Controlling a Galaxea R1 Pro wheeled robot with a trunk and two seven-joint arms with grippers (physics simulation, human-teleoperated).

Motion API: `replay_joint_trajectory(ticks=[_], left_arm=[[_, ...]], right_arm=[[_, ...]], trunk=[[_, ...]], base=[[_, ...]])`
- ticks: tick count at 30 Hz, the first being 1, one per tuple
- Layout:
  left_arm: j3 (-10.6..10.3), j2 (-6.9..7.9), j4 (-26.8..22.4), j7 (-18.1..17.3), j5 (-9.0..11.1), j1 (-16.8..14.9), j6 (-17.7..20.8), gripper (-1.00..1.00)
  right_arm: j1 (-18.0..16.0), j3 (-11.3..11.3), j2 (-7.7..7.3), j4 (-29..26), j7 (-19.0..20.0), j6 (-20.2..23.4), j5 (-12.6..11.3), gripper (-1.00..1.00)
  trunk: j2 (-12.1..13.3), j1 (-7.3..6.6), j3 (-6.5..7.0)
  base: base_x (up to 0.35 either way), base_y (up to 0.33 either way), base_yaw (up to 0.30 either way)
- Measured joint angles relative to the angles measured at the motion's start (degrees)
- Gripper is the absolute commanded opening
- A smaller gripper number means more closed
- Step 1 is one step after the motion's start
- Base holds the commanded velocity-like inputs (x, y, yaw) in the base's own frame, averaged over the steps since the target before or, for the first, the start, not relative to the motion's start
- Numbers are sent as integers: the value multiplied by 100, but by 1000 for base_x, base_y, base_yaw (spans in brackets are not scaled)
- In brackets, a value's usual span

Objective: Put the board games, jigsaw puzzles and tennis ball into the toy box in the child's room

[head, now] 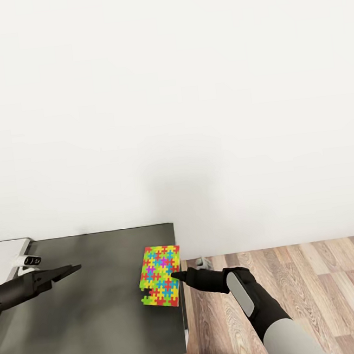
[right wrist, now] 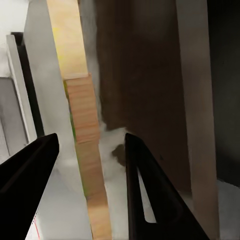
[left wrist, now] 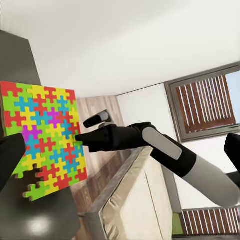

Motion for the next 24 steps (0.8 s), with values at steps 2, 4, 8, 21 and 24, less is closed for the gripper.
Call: replay_joint_trajectory(ticks=[2,4,8,21,24], left_arm=[[1,0,-1,0,-6,-4,20,100],[1,0,-1,0,-10,-7,30,100],[1,0,-1,0,-12,-10,38,100],[1,11,-1,0,-21,-21,40,100],[1,15,-1,0,-23,-33,40,100]], right_arm=[[1,0,0,0,63,-11,8,-100],[2,-1,0,0,106,-16,13,-100],[3,-9,0,0,140,-14,19,-100],[25,-57,0,-22,429,-36,-19,-100],[40,-69,0,-25,581,-45,-20,-100]], trunk=[[0,0,0],[0,0,0],[0,0,0],[0,0,24],[0,0,48]], base=[[0,0,0],[0,0,0],[0,0,0],[0,0,0],[0,0,0]])
